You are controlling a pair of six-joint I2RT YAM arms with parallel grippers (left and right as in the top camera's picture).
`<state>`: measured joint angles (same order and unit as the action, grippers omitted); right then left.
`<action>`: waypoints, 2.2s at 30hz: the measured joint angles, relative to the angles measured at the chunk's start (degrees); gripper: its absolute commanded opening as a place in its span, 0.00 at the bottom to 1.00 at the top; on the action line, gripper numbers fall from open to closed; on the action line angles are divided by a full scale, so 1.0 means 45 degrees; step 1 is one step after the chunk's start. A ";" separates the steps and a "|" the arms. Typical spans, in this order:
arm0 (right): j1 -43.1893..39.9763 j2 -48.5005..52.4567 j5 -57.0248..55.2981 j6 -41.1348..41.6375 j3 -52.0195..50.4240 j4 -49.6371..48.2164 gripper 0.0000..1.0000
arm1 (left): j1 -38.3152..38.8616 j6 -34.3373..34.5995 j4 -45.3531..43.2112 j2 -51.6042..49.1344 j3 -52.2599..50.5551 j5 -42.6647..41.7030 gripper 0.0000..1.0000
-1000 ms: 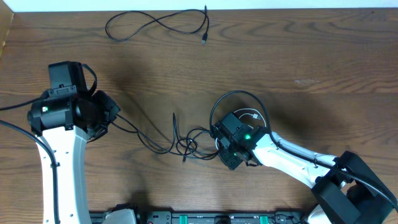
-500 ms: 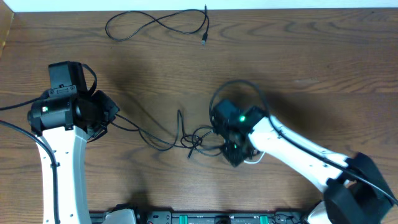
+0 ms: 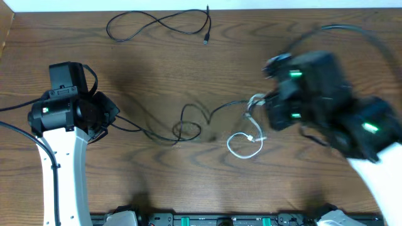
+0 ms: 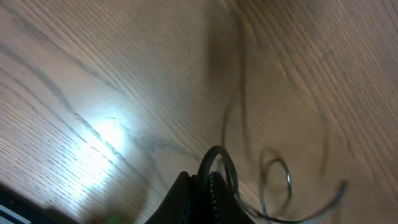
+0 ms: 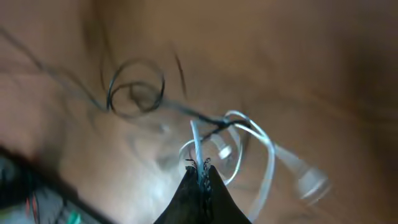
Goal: Untangle cables
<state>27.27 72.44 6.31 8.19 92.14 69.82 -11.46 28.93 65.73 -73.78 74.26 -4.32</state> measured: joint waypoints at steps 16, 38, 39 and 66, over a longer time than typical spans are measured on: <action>-0.3827 -0.1656 -0.1797 0.2501 0.0253 -0.0908 0.01 | -0.0015 0.0510 0.0369 0.0000 0.0000 0.0952 0.08; -0.7868 -0.0199 -0.1486 0.3667 0.0253 0.0559 0.01 | -0.1219 0.0427 0.0121 0.0000 0.0000 0.0141 0.08; -0.7868 -0.0121 -0.0986 0.3575 0.0253 0.0563 0.01 | -0.1219 0.0019 -0.0024 0.0000 0.0000 -0.0457 0.08; -0.7266 0.0889 0.7732 -0.1243 0.0253 0.0685 0.01 | 0.0588 -0.4940 -0.0427 0.0000 0.0000 -0.7883 0.70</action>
<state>-5.43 76.44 41.10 2.59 93.27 72.90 -8.82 6.70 63.81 -73.78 74.26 -39.79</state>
